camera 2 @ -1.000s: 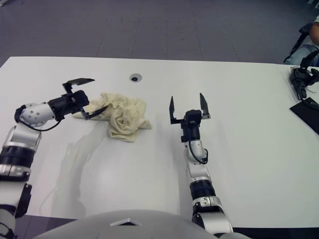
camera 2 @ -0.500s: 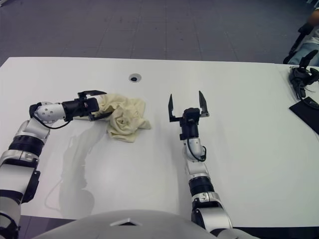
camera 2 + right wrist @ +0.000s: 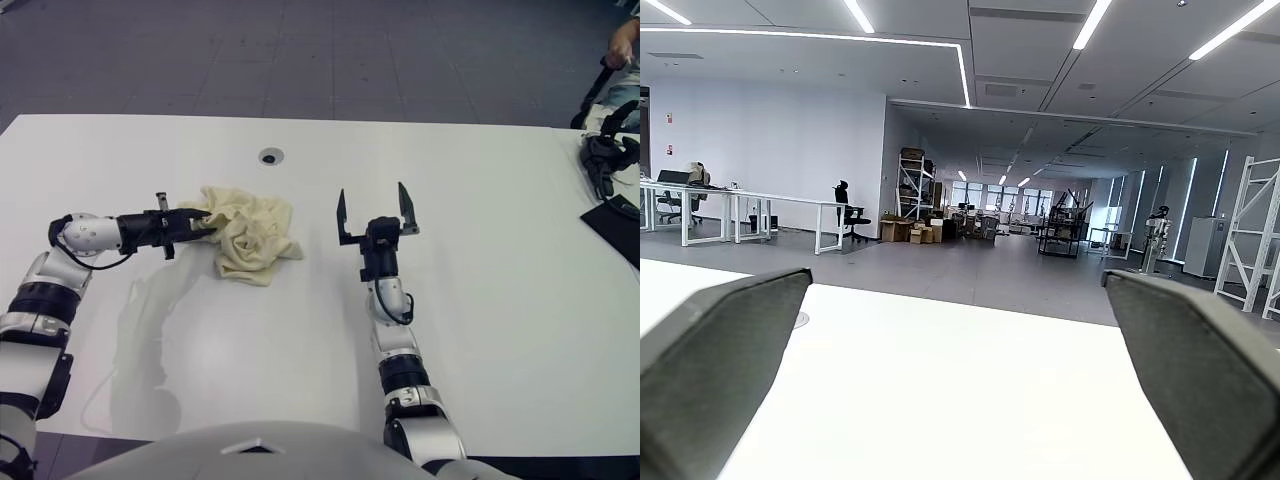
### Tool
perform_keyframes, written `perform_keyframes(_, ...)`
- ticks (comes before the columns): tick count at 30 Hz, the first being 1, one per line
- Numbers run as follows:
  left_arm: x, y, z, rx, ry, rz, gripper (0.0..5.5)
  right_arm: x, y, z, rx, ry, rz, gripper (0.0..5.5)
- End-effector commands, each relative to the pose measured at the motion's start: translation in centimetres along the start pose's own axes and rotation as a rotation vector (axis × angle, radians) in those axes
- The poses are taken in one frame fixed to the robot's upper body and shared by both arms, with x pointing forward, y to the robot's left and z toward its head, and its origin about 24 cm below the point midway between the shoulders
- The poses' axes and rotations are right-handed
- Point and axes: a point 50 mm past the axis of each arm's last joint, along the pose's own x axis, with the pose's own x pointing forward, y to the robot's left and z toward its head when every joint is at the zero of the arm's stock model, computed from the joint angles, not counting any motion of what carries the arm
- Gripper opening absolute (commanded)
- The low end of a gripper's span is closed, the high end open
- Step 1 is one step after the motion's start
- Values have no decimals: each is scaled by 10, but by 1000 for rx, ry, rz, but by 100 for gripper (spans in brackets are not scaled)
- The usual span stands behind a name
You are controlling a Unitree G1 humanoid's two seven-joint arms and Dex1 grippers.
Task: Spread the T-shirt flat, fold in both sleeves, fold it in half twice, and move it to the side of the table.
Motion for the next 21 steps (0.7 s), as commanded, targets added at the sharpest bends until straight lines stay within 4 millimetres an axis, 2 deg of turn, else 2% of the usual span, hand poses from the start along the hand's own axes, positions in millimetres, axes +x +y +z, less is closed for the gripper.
perform_keyframes(1, -7, -4, -4, -10, 17, -17, 54, -2, 0, 1, 5, -6, -11, 540)
perform_keyframes(4, -13, 1, -1, -12, 1, 12, 2, -1, 0, 2, 6, -9, -13, 540)
perform_keyframes(8, -25, 16, 11, -1, -65, 98, 2, 0, -2, 3, -7, -22, -8, 540)
perform_keyframes(13, -48, 26, 43, 32, -193, 169, 2, -2, 0, 14, -119, -112, 79, 540)
perform_keyframes(17, -76, 14, 61, 72, -186, 155, 2, 1, -9, 23, -134, -138, 104, 540)
perform_keyframes(19, -88, -1, 65, 80, -136, 112, 2, 3, -11, 29, -135, -147, 154, 540)
perform_keyframes(21, -98, -24, 67, 70, -81, 44, 2, -1, -6, 34, -183, -161, 296, 540)
